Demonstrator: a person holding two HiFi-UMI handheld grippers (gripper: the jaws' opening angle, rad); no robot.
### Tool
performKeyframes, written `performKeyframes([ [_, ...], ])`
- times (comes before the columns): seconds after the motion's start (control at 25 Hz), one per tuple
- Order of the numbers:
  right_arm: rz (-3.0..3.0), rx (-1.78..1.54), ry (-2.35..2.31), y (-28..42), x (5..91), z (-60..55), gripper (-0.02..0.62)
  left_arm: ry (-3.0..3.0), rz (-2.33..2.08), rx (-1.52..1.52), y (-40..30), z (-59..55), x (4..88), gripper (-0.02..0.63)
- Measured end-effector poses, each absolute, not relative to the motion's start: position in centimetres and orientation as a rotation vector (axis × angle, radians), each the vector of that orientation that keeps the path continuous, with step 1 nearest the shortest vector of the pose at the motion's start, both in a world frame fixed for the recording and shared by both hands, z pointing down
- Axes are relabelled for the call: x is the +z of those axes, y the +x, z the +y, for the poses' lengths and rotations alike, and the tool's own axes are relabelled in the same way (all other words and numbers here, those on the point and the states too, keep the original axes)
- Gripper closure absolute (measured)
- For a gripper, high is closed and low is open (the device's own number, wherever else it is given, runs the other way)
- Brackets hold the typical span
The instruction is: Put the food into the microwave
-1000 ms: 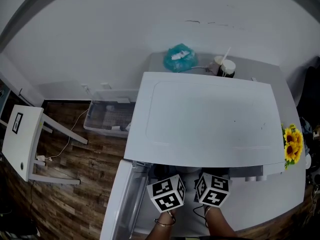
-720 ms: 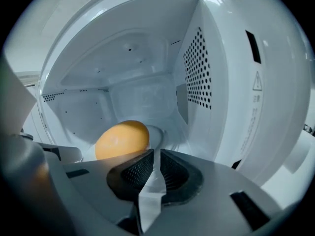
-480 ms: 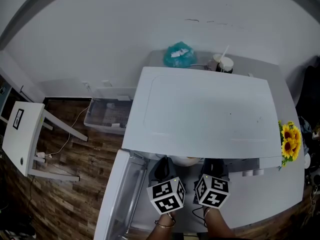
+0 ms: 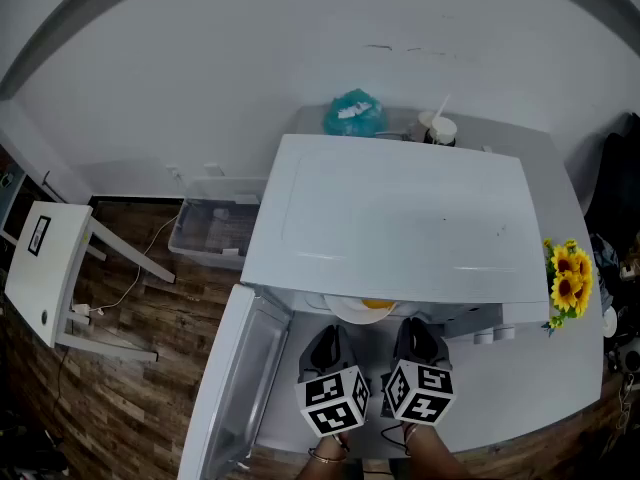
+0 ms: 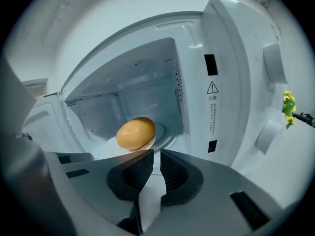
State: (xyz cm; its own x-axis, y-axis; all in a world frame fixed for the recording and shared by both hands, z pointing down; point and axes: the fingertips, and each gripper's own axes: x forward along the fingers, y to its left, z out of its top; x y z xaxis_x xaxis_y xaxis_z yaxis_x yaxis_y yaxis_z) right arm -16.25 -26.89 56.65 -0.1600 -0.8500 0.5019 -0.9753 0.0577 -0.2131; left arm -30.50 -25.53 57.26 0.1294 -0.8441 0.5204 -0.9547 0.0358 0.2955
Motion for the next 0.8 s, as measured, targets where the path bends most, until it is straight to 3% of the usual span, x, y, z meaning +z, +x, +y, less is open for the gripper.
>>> performKeyframes([
  [0.8,-2.32,0.637,1.547,-14.1,50.1,-17.3,0.578,1.914,-1.633,0.295,-26.0,-14.8,51.9,0.603],
])
